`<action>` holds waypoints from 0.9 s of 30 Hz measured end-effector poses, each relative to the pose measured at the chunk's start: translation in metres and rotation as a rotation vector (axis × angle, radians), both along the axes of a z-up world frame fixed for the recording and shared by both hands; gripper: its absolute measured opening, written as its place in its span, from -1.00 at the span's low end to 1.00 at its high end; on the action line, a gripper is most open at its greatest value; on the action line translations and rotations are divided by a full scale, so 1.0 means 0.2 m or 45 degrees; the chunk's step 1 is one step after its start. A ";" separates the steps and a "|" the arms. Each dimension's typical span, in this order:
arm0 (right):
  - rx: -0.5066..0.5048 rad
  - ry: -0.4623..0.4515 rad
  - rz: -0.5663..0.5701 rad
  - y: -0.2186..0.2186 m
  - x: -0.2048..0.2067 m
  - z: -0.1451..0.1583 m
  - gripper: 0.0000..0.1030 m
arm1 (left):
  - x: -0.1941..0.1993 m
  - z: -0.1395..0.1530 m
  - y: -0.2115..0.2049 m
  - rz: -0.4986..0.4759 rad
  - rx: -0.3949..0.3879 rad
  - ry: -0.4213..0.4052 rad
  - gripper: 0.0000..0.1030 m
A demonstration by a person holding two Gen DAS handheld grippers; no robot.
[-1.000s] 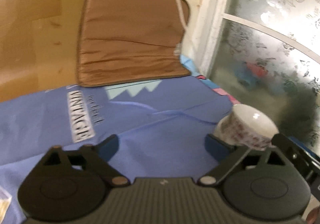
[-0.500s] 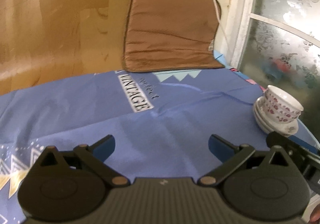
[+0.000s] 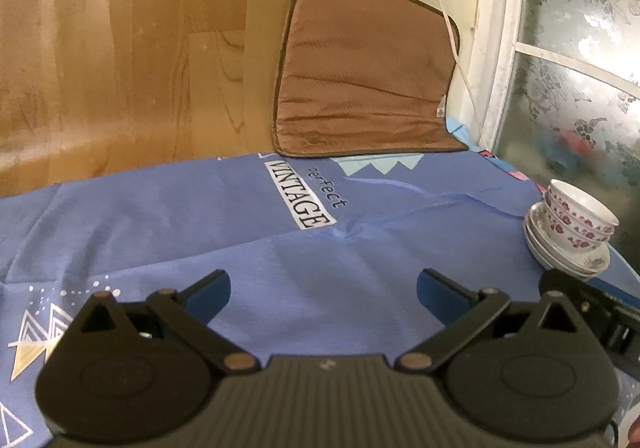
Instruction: Organize plates and bowls
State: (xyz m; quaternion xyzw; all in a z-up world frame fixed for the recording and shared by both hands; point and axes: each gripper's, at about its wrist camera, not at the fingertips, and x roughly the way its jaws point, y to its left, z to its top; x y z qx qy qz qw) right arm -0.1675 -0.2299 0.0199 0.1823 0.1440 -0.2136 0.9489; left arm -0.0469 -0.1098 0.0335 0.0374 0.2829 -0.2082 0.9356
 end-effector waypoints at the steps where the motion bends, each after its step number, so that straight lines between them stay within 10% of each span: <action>1: 0.002 0.001 0.000 0.00 0.00 0.00 0.35 | 0.00 0.00 0.00 0.004 -0.002 -0.005 1.00; 27: 0.063 0.013 -0.016 -0.03 0.00 -0.04 0.47 | -0.02 -0.04 -0.06 -0.041 0.112 0.032 1.00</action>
